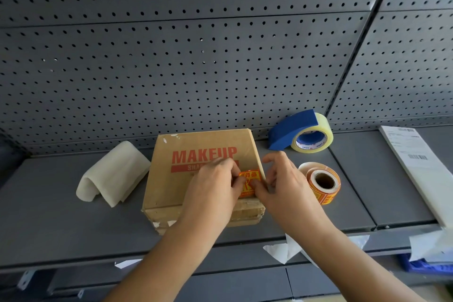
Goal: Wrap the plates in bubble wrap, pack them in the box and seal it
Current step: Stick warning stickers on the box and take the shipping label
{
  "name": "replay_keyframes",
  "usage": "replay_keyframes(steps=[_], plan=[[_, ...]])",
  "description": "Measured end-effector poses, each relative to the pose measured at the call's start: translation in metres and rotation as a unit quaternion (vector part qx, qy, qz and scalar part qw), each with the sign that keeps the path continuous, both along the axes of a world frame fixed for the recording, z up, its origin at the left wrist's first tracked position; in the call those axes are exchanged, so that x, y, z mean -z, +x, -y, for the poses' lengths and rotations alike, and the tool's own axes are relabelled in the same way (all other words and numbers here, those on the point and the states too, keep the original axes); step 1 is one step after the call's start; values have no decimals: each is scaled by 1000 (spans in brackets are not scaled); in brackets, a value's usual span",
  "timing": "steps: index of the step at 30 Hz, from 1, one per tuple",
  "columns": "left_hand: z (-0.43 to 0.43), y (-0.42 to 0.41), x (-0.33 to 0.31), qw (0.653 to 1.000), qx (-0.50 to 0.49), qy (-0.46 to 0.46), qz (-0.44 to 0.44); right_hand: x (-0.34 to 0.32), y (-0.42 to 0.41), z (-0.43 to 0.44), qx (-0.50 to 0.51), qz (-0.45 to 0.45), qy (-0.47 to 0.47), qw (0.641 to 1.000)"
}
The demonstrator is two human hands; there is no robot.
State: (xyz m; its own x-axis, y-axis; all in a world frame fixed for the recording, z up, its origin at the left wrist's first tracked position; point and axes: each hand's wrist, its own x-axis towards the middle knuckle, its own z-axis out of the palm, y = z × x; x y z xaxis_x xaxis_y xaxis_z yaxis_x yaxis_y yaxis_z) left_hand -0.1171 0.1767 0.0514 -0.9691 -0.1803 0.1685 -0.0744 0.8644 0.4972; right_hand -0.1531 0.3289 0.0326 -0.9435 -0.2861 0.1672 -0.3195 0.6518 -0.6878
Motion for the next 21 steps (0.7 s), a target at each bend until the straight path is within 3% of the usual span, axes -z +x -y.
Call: replay_keyframes(steps=[4,10,16,21], plan=[[5,3,5,999,-12,-32,-20,4,1,-4,0,-8,4,1000],[5,25,28,983,89,-118,-107,13,15,-10,-82,-169,23,982],[5,45,44,966,129,-219,-50,28,29,-13,-133,-150,150,968],[8,49,42,959,118,-256,-28,33,29,-22,-110,-136,204,963]])
